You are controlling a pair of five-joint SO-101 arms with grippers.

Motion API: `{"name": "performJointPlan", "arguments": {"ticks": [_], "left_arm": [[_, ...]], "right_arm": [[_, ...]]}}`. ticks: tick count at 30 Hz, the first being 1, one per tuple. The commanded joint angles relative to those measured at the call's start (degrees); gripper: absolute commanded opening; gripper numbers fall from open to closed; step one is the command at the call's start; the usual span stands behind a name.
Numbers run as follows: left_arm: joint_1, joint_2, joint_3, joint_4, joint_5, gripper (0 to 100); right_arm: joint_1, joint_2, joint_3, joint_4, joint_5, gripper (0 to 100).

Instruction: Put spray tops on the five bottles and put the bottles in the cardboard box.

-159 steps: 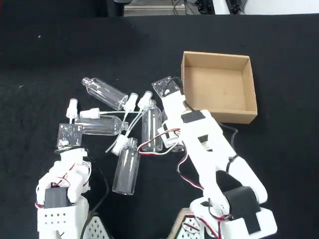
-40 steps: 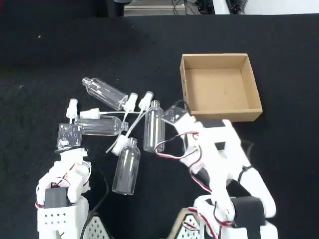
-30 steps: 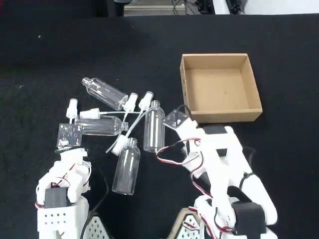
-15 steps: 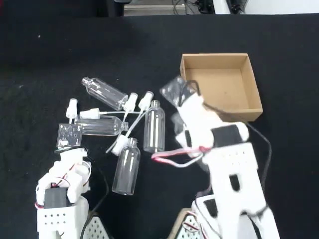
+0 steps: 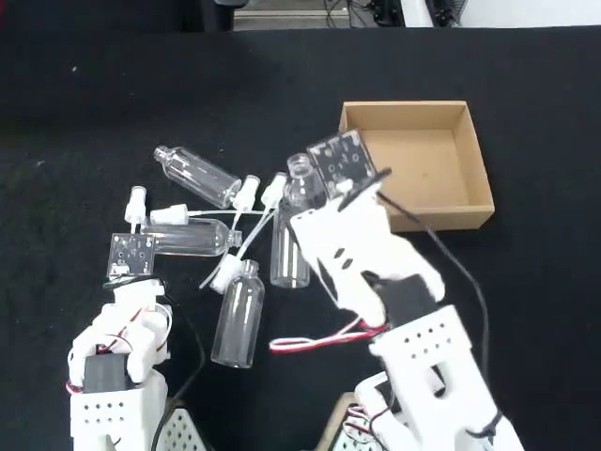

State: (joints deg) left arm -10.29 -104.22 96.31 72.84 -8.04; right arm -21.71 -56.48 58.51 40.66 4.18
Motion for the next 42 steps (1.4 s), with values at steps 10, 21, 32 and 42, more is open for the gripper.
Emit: {"name": "performJointPlan", "arguments": {"ticks": [10,21,32,42], "left_arm": [[0.2,-0.5,1.0,0.3,-0.1,3],[0.7,-0.5,1.0,0.3,-0.1,3],[-14.6,-0.5,-9.9,-3.4,-9.1,3],[-21.9,-0.4,-26.5,-8.0,-11.3,3]], "right_arm": [[0.0,-22.2,16.9,-5.1,-1.1,1.1],[0.0,-28.2,21.2,-5.1,-1.1,1.1],[0.0,-28.2,21.3,-4.8,-1.1,1.1],[-0.3,-28.2,21.3,-4.8,-1.1,1.1]]}}
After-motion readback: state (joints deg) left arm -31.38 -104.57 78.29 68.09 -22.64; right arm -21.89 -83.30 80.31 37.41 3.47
